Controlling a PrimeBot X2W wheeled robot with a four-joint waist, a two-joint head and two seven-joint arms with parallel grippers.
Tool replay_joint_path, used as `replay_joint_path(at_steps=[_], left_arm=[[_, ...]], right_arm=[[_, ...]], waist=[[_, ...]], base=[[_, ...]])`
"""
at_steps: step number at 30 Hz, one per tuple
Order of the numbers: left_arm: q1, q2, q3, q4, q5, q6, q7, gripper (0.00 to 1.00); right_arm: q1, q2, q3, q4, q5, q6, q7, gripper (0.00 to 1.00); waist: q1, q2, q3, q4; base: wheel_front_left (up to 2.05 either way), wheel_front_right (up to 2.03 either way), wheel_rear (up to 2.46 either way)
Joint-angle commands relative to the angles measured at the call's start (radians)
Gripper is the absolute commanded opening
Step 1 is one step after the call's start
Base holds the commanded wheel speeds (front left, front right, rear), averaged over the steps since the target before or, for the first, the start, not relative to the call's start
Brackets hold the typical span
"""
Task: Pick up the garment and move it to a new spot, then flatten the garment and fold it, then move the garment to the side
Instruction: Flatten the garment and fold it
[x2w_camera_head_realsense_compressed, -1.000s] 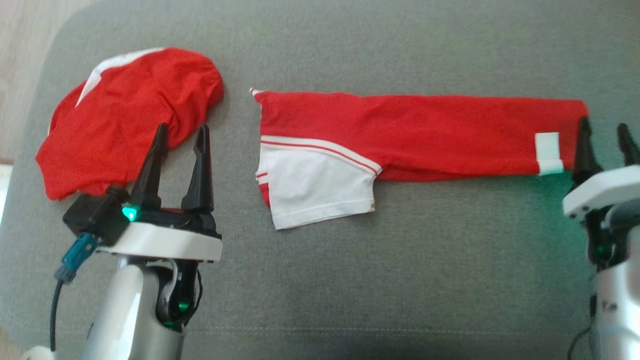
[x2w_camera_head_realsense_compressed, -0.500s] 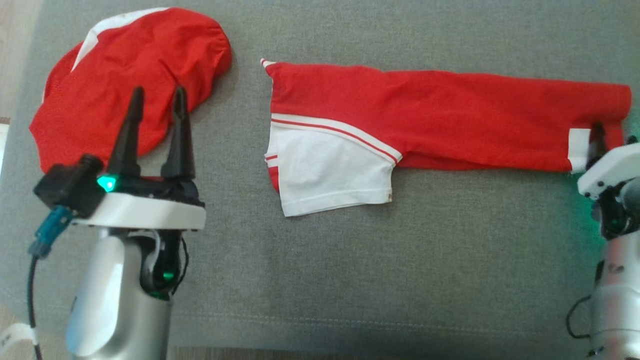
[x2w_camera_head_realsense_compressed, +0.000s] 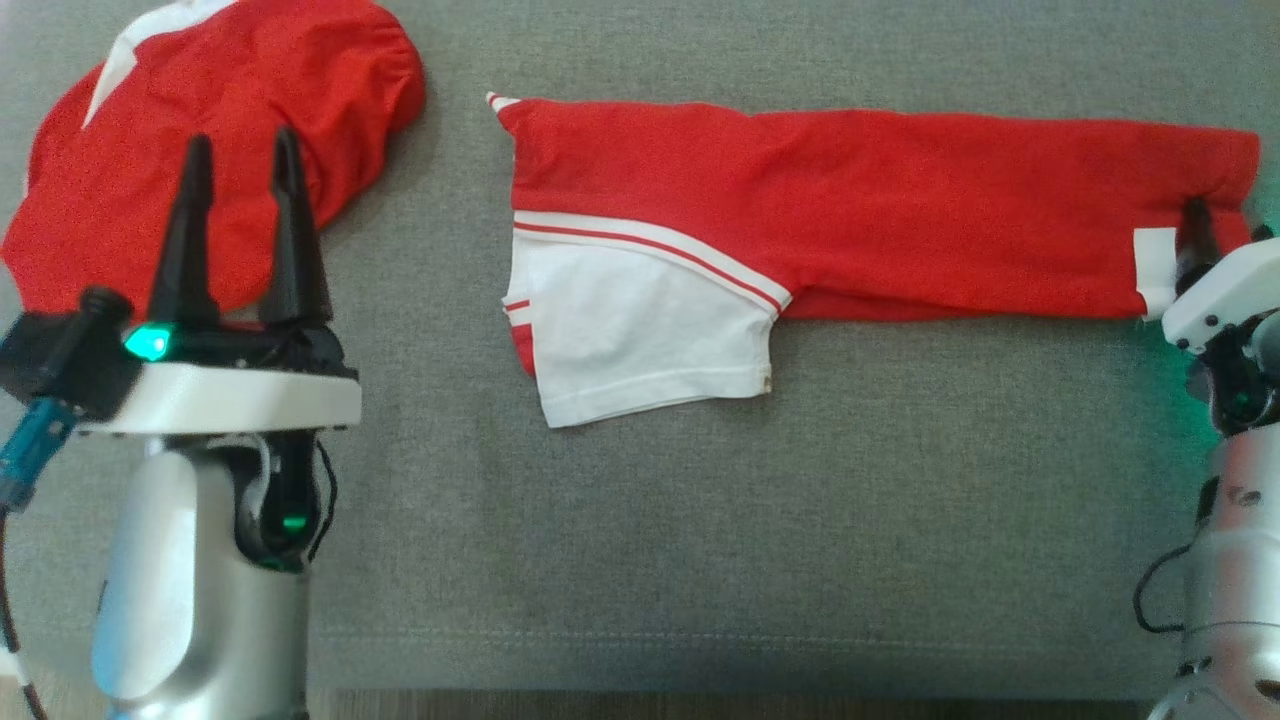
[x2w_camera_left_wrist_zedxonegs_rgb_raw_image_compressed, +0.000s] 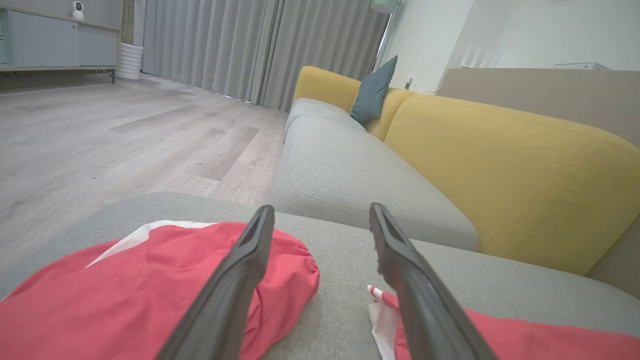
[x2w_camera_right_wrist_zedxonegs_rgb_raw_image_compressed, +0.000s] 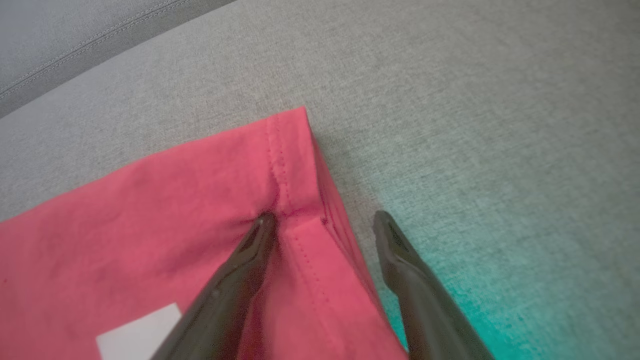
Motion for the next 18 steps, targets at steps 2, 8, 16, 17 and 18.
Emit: replay_joint_path(at_steps=[2,8,16,17,18], left_arm=[[-0.035,0.015,0.047,-0.040,0.013,-0.005,-0.005,1.00],[-0.046,0.016,0.071,-0.039,0.023,-0.006,-0.005,1.00],[-0.023,0.016,0.073,-0.029,0.026,-0.006,-0.005,1.00],[-0.018,0.016,0.072,-0.029,0.025,-0.006,-0.005,1.00],[-0.013,0.016,0.071,-0.028,0.025,-0.006,-0.005,1.00]], right_arm=[[-0.002,0.019,0.024,-0.002,0.020,0.007,0.026,1.00],[0.006,0.021,0.030,0.000,0.054,0.007,0.028,0.00],[0.023,-0.005,-0.020,-0.027,-0.024,0.007,-0.027,0.00],[0.026,-0.013,-0.030,-0.036,-0.050,0.007,-0.035,0.00],[0.031,-0.024,-0.034,-0.048,-0.086,0.007,-0.046,0.00]], waist=[[0.0000,0.0000,0.009,-0.007],[0.0000,0.0000,0.005,-0.020],[0.0000,0.0000,-0.064,-0.035],[0.0000,0.0000,-0.073,-0.036],[0.0000,0.0000,-0.081,-0.037]], base=[[0.00,0.00,0.00],[0.00,0.00,0.00],[0.00,0.00,0.00],[0.00,0.00,0.00],[0.00,0.00,0.00]])
